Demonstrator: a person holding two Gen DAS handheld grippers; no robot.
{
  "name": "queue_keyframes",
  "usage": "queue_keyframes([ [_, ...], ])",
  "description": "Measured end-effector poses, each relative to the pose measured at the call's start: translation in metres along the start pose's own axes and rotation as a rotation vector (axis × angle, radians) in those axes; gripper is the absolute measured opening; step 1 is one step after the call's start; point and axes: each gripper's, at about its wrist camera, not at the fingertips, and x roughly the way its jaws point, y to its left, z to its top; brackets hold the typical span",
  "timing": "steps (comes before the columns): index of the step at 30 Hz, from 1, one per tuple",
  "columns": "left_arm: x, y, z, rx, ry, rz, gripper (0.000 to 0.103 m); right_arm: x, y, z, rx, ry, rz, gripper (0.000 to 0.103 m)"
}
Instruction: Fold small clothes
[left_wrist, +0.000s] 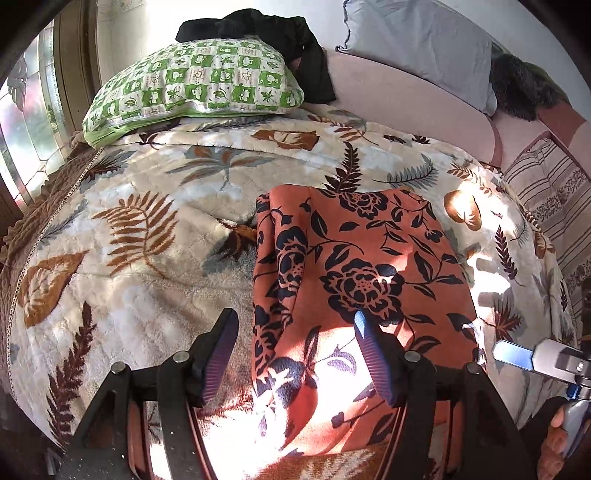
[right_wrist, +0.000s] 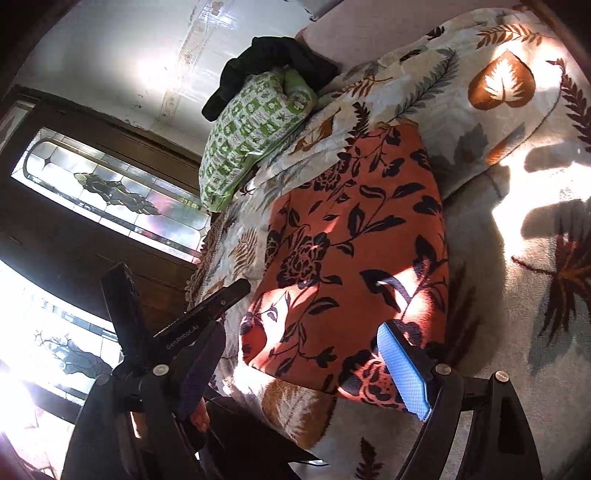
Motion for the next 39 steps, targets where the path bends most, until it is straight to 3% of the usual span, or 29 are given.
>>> queue_keyframes([
  [2, -0.006, 0.000, -0.004, -0.010, -0.005, 0.006, 0.066, 0.020, -0.008, 0.001, 0.009, 0.025, -0.031, 0.087],
  [3, -0.009, 0.000, -0.005, -0.017, -0.005, 0.003, 0.066, 0.034, -0.021, -0.001, 0.051, 0.063, -0.090, 0.088],
  [4, -0.012, 0.000, -0.007, -0.024, -0.004, -0.004, 0.067, 0.044, -0.034, -0.005, 0.100, 0.095, -0.094, 0.088],
  [8, -0.019, 0.004, -0.011, -0.022, -0.032, -0.029, 0.079, 0.021, -0.022, -0.011, 0.098, 0.017, -0.055, 0.088],
  [11, -0.014, 0.015, -0.011, -0.042, -0.029, -0.097, 0.082, 0.001, -0.011, -0.011, 0.033, -0.021, -0.080, 0.088],
  [18, 0.029, 0.053, 0.002, -0.192, 0.020, -0.299, 0.084, -0.015, -0.050, 0.022, 0.079, -0.055, -0.138, 0.088],
  [22, 0.073, 0.050, 0.005, -0.221, 0.109, -0.325, 0.084, 0.022, -0.074, 0.056, 0.101, 0.006, -0.155, 0.088],
  [24, 0.092, 0.036, -0.001, -0.176, 0.171, -0.292, 0.084, 0.052, -0.084, 0.065, 0.128, 0.073, -0.171, 0.084],
  [25, 0.089, 0.026, -0.003, -0.118, 0.136, -0.261, 0.074, 0.066, -0.079, 0.066, 0.101, 0.116, -0.156, 0.075],
  [26, 0.087, 0.018, -0.003, -0.079, 0.136, -0.283, 0.054, 0.079, -0.066, 0.065, 0.021, 0.160, -0.183, 0.062],
  [27, 0.085, 0.015, -0.002, -0.072, 0.136, -0.274, 0.052, 0.087, -0.050, 0.060, -0.082, 0.178, -0.241, 0.055],
  [28, 0.082, 0.012, 0.000, -0.064, 0.123, -0.262, 0.043, 0.089, -0.038, 0.059, -0.146, 0.184, -0.276, 0.050],
  [29, 0.077, 0.009, 0.002, -0.058, 0.105, -0.259, 0.037, 0.087, -0.031, 0.060, -0.178, 0.180, -0.289, 0.037],
  [35, 0.036, -0.044, 0.028, -0.017, -0.063, -0.333, 0.035, 0.020, 0.008, 0.077, -0.336, 0.030, -0.322, 0.033],
  [37, 0.040, -0.064, 0.036, -0.011, -0.055, -0.379, 0.037, -0.010, 0.000, 0.085, -0.326, -0.022, -0.334, 0.033],
  [39, 0.063, -0.086, 0.036, -0.014, -0.002, -0.374, 0.044, -0.033, -0.024, 0.092, -0.271, -0.041, -0.336, 0.035],
])
